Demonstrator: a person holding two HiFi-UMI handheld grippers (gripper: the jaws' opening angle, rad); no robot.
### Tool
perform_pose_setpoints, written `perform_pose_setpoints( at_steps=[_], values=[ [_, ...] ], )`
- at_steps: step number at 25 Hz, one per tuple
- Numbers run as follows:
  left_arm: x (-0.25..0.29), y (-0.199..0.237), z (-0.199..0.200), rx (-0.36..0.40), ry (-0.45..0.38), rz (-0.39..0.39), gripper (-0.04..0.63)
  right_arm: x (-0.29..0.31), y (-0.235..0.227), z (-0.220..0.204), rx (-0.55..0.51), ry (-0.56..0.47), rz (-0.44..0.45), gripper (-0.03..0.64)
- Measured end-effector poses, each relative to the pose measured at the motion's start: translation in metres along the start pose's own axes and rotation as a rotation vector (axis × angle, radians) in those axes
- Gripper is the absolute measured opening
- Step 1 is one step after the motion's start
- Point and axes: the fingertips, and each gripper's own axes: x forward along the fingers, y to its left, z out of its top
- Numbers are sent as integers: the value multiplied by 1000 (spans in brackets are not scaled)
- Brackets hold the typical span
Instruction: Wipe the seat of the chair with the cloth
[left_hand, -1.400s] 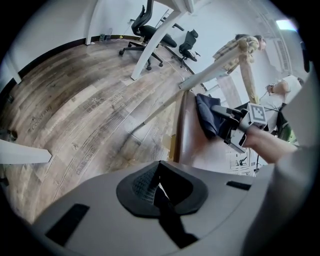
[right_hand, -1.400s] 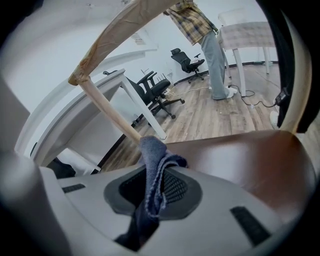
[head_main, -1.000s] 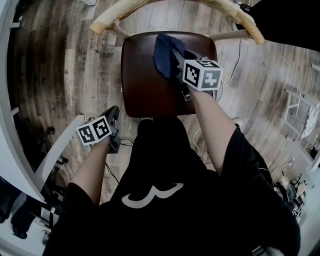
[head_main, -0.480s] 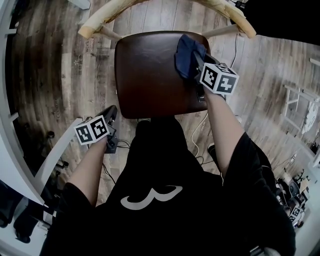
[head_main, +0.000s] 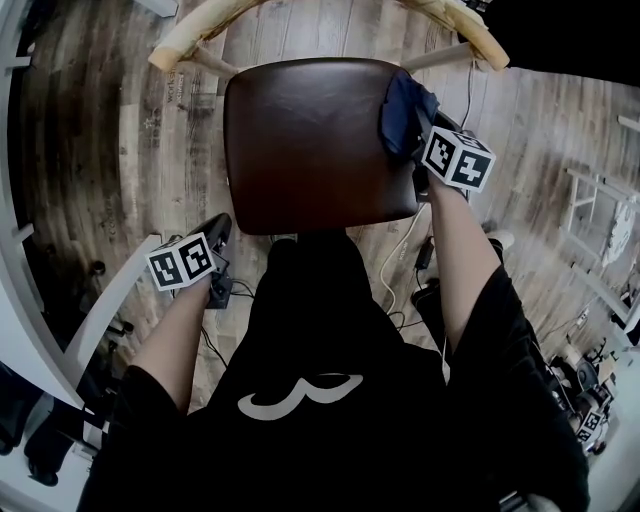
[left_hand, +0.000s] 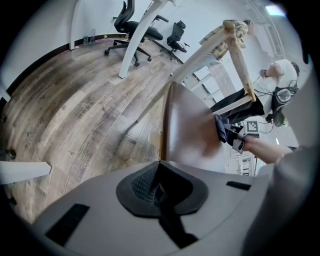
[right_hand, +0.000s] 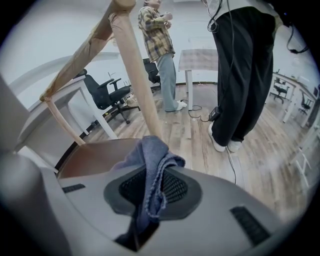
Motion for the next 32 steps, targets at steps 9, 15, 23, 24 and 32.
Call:
perform_pose_setpoints(
  at_steps=[9,15,23,24,32],
  values=[
    [-3,1,-7,-13,-9,0,12,-10,12,12,40,-55,38,52],
    [-8,9,-10,1,-6,14,12,-33,52,37,10,-142,138,52],
    [-19,25,-13,-94,-67,27,12,-51,139,42,59,-184,316,52],
    [-21,28,-16,-83,-62,36,12,-52,153,39,63,-179,347,52],
    [-31,43,-33,-81,-62,59,12,-53,248,11,72,-89,558,52]
  ],
)
